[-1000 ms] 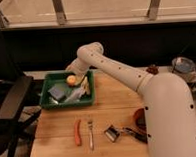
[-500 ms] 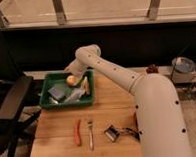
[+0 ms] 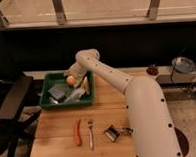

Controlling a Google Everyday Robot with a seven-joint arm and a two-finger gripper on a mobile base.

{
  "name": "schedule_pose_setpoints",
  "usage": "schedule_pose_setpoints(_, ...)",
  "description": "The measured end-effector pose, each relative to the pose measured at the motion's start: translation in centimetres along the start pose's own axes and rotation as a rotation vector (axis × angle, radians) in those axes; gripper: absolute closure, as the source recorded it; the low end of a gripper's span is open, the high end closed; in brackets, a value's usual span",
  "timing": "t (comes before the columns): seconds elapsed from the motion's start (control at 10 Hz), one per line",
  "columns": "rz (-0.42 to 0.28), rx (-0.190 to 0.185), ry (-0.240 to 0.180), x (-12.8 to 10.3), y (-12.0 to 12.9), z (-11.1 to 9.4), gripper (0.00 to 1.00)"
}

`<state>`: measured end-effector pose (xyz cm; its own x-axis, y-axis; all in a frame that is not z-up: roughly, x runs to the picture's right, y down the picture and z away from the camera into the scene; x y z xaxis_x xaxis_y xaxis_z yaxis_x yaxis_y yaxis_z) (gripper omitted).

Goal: Place apple in plastic cup

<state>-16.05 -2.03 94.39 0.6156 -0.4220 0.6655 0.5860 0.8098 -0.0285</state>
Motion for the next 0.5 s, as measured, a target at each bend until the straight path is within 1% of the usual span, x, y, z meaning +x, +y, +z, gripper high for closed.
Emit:
schedule_pose_setpoints(0.2,-0.013,-0.004,0.013,0.7,-0.2,1.3,0.35)
schedule_pose_setpoints(0.5,-0.037,0.014,0.037,1.5,-0.8,1.5,0.35)
